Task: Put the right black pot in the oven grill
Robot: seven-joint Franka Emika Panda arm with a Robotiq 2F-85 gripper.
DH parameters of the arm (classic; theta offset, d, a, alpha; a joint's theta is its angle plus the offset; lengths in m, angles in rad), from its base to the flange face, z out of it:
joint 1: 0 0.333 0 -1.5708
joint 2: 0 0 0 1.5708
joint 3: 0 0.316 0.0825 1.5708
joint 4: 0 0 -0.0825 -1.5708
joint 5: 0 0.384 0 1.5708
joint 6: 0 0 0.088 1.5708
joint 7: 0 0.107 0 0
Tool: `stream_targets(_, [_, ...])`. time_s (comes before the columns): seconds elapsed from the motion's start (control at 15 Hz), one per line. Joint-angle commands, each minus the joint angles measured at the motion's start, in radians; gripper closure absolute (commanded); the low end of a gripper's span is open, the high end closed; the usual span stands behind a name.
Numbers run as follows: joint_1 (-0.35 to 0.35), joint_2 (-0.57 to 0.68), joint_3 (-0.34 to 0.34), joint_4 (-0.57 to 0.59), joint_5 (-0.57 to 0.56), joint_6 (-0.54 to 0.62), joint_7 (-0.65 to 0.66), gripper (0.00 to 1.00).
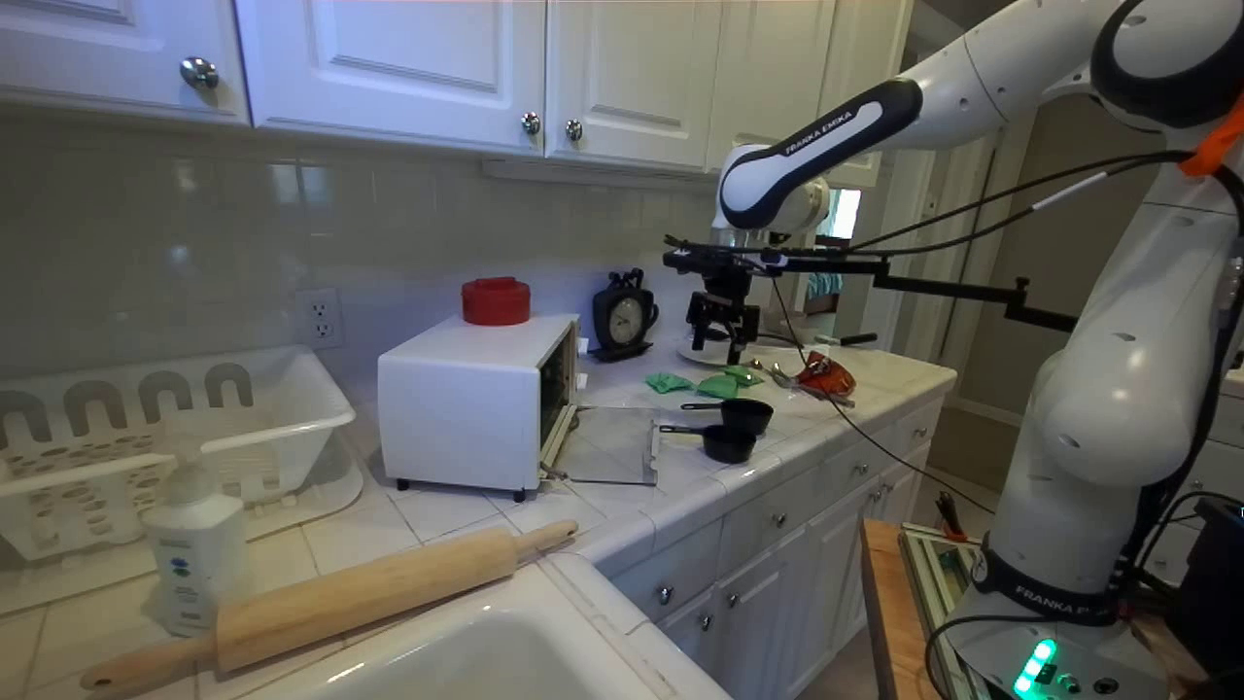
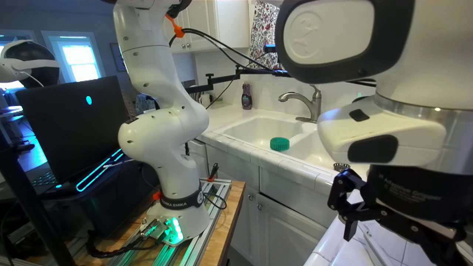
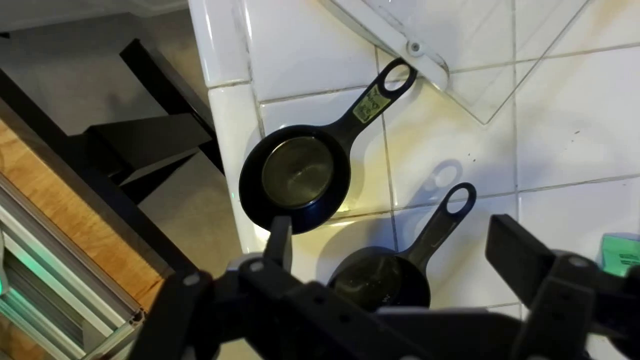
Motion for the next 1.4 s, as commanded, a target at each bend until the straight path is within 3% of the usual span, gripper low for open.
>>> stream_targets(0.0, [0.011, 0.103, -0.036, 0.108, 0.07, -0.049, 0.08, 0.0])
stream_targets(0.6, [0.026, 0.258, -0.076, 0.186, 0.071, 0.0, 0.386, 0.0])
stream_targets(1.33, [0.046, 0.355, -0.117, 0.187, 0.035, 0.119, 0.542, 0.0])
